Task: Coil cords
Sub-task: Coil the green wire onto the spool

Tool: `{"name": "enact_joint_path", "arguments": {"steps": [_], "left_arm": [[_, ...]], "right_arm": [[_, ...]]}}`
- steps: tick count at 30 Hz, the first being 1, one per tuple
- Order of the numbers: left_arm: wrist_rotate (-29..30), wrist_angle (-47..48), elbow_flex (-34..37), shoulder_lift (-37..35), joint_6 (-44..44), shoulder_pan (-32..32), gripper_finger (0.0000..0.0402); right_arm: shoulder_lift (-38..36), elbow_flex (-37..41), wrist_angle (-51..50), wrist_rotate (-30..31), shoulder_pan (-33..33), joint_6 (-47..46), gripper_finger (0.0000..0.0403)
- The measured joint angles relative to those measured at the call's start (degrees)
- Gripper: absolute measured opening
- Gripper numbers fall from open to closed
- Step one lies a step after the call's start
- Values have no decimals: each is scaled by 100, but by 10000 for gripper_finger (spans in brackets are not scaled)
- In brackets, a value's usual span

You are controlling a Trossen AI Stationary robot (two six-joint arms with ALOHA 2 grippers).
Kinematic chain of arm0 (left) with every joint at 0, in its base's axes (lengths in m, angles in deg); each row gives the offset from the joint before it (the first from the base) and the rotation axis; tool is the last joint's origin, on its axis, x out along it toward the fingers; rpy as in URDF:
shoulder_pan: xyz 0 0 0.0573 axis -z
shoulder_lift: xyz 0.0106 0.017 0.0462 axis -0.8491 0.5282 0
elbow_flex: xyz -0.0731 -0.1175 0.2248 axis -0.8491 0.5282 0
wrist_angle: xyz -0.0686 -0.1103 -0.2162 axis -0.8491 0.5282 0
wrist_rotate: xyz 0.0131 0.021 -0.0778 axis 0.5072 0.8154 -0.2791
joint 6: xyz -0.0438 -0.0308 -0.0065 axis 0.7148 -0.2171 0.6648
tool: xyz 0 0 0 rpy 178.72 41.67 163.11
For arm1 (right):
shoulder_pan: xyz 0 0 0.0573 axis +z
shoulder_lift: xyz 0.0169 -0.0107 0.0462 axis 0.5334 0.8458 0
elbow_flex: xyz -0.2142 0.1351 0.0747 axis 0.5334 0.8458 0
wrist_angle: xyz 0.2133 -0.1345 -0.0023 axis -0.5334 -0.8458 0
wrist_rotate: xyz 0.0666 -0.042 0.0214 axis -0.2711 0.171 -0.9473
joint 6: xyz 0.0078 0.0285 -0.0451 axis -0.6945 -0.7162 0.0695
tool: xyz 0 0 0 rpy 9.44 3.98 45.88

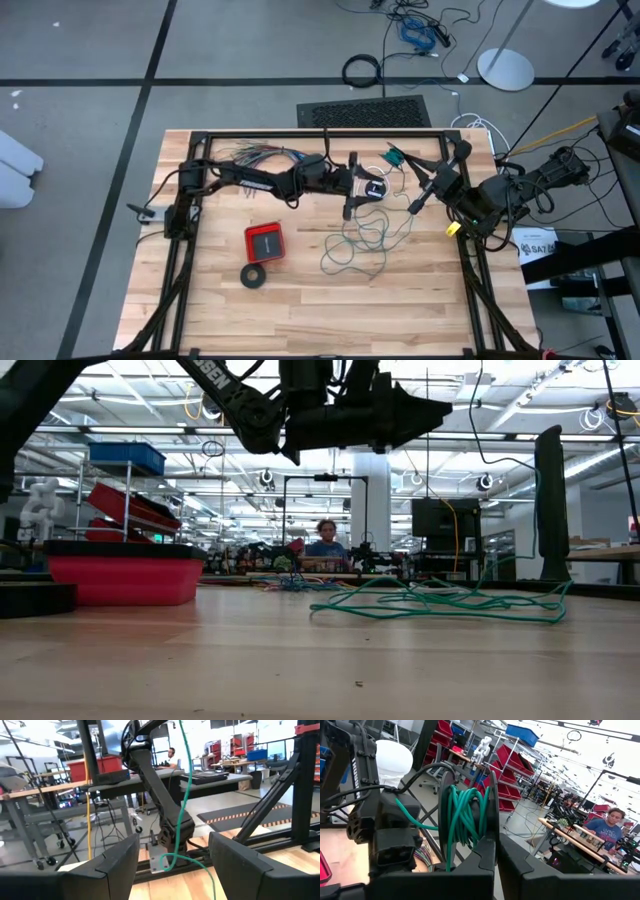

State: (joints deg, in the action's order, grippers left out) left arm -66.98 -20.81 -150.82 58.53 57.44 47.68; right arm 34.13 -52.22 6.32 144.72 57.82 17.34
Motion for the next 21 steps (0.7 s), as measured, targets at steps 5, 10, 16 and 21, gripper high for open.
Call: {"name": "enact_joint_path", "arguments": {"steps": [5,10,16,21], "left_arm": [[-122,20,0,0,7,-19,246],[-184,82,0,0,4,-4,246],[-279,75,0,0,4,-4,246],[-334,77,0,0,2,-4,246]], "right_arm": [[0,0,0,0,0,0,0],[0,0,0,-1,0,0,0],[0,0,0,-1,1,0,0],[0,0,0,0,1,0,0]]}}
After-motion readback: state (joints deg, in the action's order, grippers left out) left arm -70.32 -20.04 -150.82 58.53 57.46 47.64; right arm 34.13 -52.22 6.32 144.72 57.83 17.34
